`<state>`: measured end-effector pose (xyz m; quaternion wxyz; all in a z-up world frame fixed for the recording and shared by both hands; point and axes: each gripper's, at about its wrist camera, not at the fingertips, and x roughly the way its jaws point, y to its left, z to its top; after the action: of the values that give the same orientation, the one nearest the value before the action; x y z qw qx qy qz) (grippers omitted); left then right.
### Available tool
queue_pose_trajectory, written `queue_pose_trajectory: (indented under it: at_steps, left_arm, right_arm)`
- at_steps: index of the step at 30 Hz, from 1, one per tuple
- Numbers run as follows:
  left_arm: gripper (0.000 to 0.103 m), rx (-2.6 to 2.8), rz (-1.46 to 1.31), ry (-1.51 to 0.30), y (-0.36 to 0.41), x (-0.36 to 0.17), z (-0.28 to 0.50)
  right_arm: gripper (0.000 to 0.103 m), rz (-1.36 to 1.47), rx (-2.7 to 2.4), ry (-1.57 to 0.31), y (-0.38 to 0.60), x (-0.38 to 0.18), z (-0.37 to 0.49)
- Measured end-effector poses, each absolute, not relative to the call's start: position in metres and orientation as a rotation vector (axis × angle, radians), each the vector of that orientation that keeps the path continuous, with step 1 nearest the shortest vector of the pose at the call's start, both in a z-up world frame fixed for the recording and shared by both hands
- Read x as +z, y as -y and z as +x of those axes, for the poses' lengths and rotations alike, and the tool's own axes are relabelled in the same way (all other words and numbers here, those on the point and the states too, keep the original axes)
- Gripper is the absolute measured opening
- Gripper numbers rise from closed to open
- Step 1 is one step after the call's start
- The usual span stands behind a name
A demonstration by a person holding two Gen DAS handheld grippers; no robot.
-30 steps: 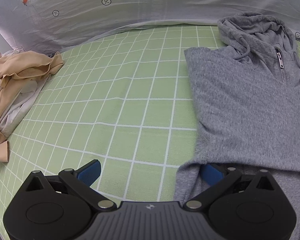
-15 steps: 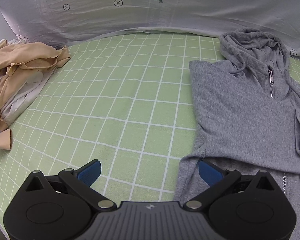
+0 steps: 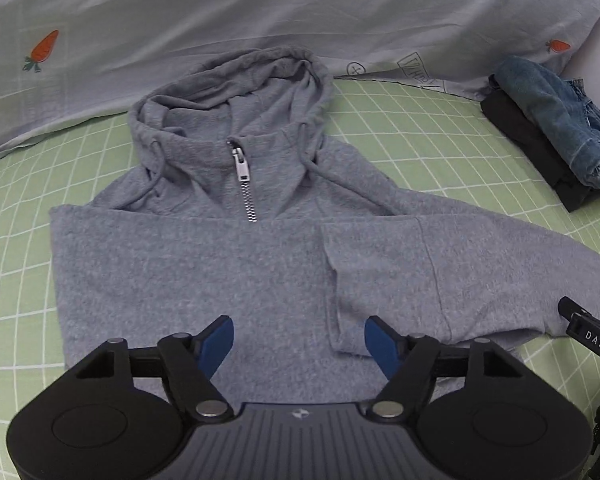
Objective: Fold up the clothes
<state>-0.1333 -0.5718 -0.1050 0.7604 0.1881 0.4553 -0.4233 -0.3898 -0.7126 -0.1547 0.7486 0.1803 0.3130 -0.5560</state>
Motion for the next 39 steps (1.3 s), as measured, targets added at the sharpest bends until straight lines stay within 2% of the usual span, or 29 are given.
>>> queue_pose_trajectory:
  at_steps: [3,5,6,7,10,21,28,33,37,39]
  left_arm:
    - [0.057,-0.952,0.395,-1.008,0.587,-0.111,-0.135]
    - [0.041,-0.962,0.392,-1.02,0.594,-0.114,-0.135]
    - [0.022,-0.956,0.402,-1.025,0.597,-0.115,-0.135]
    - [0.015,-0.942,0.414,-1.024,0.6,-0.117,-0.135]
    - [0.009,-0.935,0.398,-1.024,0.598,-0.116,-0.134]
    - [0.006,-0.807,0.432,-0.915,0.564,-0.086,-0.125]
    - [0.006,-0.606,0.411,-0.921,0.509,-0.076,-0.085]
    - [0.007,-0.508,0.411,-0.972,0.484,-0.092,-0.064]
    - [0.015,-0.485,0.44,-1.002,0.48,-0.107,-0.06]
    - [0.027,-0.469,0.478,-0.996,0.484,-0.11,-0.063]
  right_arm:
    - [0.103,0.389,-1.199,-0.659,0.712,-0.157,-0.389]
    - [0.103,0.383,-1.191,-0.636,0.711,-0.16,-0.388]
    - [0.103,0.38,-1.187,-0.625,0.711,-0.161,-0.388]
    - [0.103,0.378,-1.184,-0.616,0.711,-0.161,-0.387]
    - [0.103,0.38,-1.175,-0.616,0.712,-0.162,-0.386]
    - [0.103,0.396,-1.16,-0.61,0.713,-0.163,-0.387]
    - [0.103,0.395,-1.157,-0.61,0.714,-0.163,-0.386]
    - [0.103,0.396,-1.153,-0.61,0.715,-0.163,-0.387]
    - [0.103,0.397,-1.149,-0.61,0.716,-0.163,-0.387]
    - [0.103,0.398,-1.147,-0.609,0.716,-0.163,-0.388]
